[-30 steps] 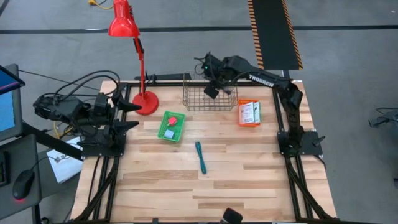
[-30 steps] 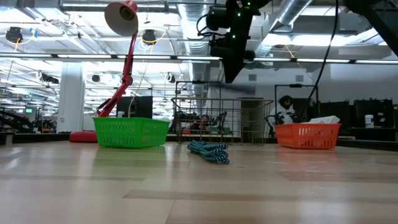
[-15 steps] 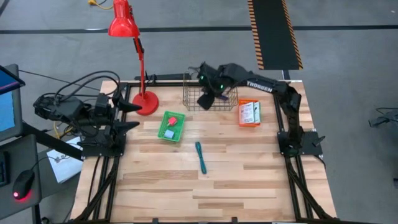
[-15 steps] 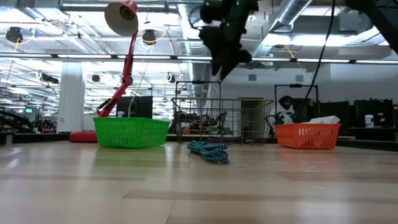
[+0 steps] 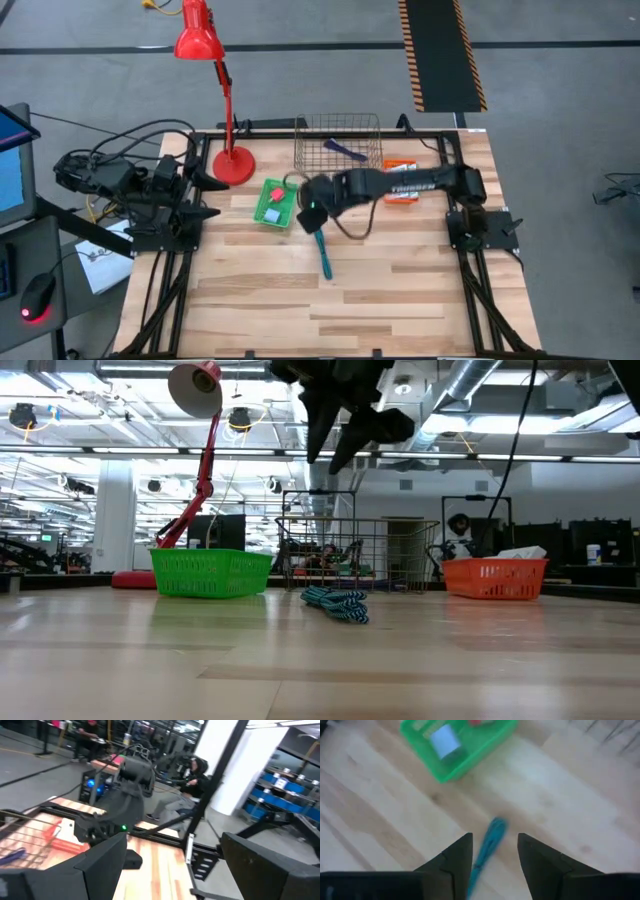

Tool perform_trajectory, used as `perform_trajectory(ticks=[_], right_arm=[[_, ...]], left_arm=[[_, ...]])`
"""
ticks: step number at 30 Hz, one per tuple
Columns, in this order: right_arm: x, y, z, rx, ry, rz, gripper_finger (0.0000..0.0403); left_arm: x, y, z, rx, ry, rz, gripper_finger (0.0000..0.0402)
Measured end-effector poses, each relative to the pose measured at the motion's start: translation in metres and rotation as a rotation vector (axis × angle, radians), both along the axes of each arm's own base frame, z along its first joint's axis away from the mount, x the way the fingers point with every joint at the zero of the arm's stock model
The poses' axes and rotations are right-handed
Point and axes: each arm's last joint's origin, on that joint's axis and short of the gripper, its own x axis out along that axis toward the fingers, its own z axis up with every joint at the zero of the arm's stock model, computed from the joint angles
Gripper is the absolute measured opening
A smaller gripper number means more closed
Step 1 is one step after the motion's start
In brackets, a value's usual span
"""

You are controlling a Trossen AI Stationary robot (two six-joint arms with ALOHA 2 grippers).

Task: Pick and place items into bin
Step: Put the blue charger cable into the wire basket

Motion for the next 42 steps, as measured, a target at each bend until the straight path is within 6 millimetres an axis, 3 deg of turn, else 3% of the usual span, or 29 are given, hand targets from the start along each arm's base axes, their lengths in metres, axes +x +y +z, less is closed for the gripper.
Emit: perform_trajectory(ticks=[7, 14, 33, 37, 42], right_arm=[[-0.003, 0.047, -0.036, 0.04, -0.033, -0.137, 0.015], [-0.004, 0.073, -0.062, 0.098, -0.112, -0.194, 0.0148], [-0.015, 0.079, -0.097, 0.106, -0.078, -0.224, 0.0143], [-0.01, 0.08, -0.115, 0.109, -0.036, -0.196, 0.0142], [-0.002, 0.084, -0.152, 0.147, 0.041, -0.165, 0.0141]], left_arm=[[0.0, -0.002, 0.0, 0.0, -0.001, -0.073, 0.0314], [-0.001, -0.004, 0.0, 0.001, 0.001, -0.13, 0.0314], [-0.001, -0.004, 0.0, 0.0, 0.001, -0.135, 0.0314], [-0.001, -0.004, 0.0, -0.004, 0.001, -0.135, 0.0314], [-0.001, -0.004, 0.0, -0.012, -0.003, -0.135, 0.0314]])
